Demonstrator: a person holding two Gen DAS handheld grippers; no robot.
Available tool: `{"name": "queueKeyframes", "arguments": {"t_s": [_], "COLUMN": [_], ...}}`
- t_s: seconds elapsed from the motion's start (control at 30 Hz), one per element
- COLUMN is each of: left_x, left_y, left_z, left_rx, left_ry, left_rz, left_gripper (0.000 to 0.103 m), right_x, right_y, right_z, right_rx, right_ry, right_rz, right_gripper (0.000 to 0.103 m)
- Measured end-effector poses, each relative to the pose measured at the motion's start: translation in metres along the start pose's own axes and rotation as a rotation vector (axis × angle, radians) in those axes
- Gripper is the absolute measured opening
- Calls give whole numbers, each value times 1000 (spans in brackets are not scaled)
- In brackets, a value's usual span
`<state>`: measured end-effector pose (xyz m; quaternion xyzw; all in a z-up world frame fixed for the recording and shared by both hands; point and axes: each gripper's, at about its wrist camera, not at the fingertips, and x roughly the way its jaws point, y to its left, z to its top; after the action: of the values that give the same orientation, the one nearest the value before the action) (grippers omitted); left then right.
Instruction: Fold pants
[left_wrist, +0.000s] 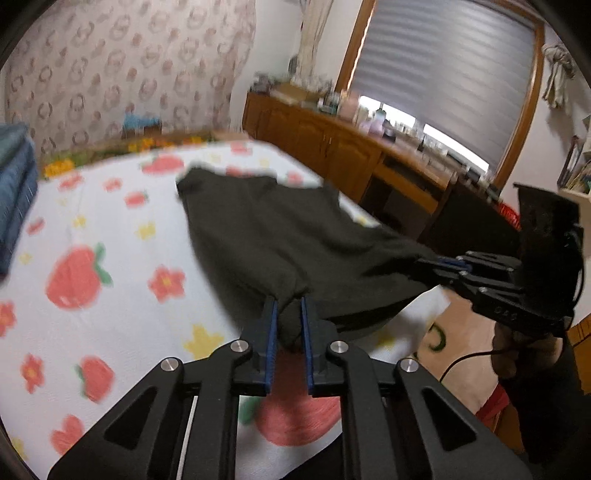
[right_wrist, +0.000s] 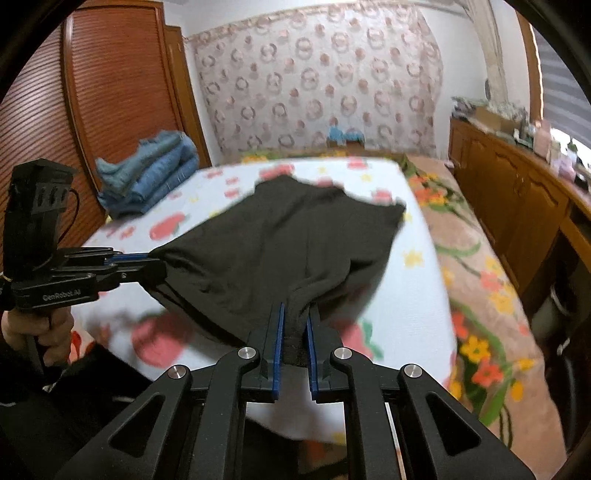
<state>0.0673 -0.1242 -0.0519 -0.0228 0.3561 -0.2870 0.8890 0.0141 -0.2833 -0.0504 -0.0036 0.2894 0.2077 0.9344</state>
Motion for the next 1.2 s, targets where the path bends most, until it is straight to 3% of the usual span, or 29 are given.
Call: {"name": "queueKeyframes", "arguments": {"t_s": [0.43, 0.7, 0.83, 0.97, 1.13, 1.2], "left_x": [-115, -159, -148, -126, -134, -136], "left_y": [-10, -6, 14, 41, 52, 57], "left_z": [76, 91, 101, 126, 156, 151], "left_rx": [71, 97, 86, 104, 137, 128], "left_ry": [-270, -371, -373, -359, -416, -403], "left_rz": [72, 126, 168, 257, 329, 324], "left_gripper": [12, 12, 12, 12, 12, 12], "right_x": [-66, -88, -68, -32, -5, 6], "right_y": [48, 78, 80, 72, 78, 91], "right_z": [96, 130, 144, 166, 208, 205], "right_rx": [-143, -214, -232, -248, -206, -207], "right_ry": [-245, -334, -323, -308, -363, -352], "right_rz": [44, 98, 108, 74, 38, 36], "right_gripper": [10, 10, 10, 10, 10, 10]}}
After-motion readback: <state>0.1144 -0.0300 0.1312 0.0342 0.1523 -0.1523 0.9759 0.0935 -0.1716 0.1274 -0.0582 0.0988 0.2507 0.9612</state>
